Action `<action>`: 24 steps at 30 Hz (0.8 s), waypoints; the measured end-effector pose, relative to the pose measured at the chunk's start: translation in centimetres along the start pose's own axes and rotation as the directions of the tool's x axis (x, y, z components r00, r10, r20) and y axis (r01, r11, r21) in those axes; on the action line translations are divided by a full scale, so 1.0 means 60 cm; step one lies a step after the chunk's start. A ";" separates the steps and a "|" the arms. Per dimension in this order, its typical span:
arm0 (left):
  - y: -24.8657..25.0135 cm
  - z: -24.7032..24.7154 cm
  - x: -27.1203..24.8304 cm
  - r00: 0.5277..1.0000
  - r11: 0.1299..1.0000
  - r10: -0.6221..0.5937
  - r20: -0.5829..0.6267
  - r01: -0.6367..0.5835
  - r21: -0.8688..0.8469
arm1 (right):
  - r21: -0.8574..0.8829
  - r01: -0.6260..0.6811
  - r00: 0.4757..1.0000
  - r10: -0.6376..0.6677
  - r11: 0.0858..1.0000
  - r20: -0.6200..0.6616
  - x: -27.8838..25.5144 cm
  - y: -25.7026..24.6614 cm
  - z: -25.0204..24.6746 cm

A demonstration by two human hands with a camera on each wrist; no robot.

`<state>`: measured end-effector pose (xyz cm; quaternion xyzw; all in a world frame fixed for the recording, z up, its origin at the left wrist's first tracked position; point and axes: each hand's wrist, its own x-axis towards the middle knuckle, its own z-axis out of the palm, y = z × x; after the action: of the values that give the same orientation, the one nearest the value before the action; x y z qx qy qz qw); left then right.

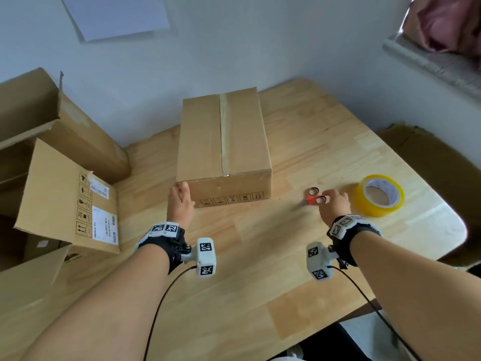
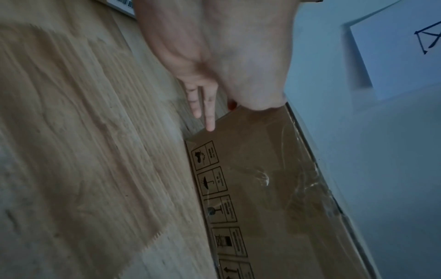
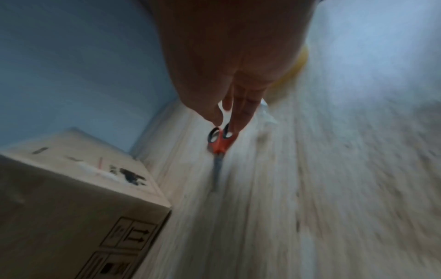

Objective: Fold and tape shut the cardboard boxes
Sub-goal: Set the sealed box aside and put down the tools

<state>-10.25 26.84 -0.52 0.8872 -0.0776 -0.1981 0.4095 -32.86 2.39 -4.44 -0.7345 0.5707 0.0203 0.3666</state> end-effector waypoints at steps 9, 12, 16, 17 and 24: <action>0.009 -0.022 0.014 0.958 0.894 -0.286 0.019 0.274 -0.356 | 0.188 0.181 0.951 -0.221 0.965 0.217 -0.003 -0.250 0.003; -0.002 -0.021 0.022 0.938 0.872 -0.341 0.070 0.343 -0.349 | 0.207 0.177 0.939 -0.227 0.962 0.257 -0.016 -0.285 0.033; 0.001 -0.019 0.024 0.920 0.866 -0.361 0.150 0.391 -0.313 | 0.289 0.108 0.938 -0.194 0.951 0.286 -0.013 -0.269 0.050; 0.005 -0.021 0.027 0.917 0.867 -0.362 0.166 0.396 -0.302 | 0.325 0.090 0.942 -0.187 0.941 0.280 -0.011 -0.266 0.048; 0.013 -0.008 0.068 0.910 0.907 -0.353 0.217 0.390 -0.161 | 0.424 0.005 0.973 -0.102 0.906 0.205 0.011 -0.225 0.016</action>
<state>-6.31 25.47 -0.83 0.8177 0.0767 -0.3601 0.4425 -20.74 3.49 1.51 -0.6466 0.4965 -0.0311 0.5783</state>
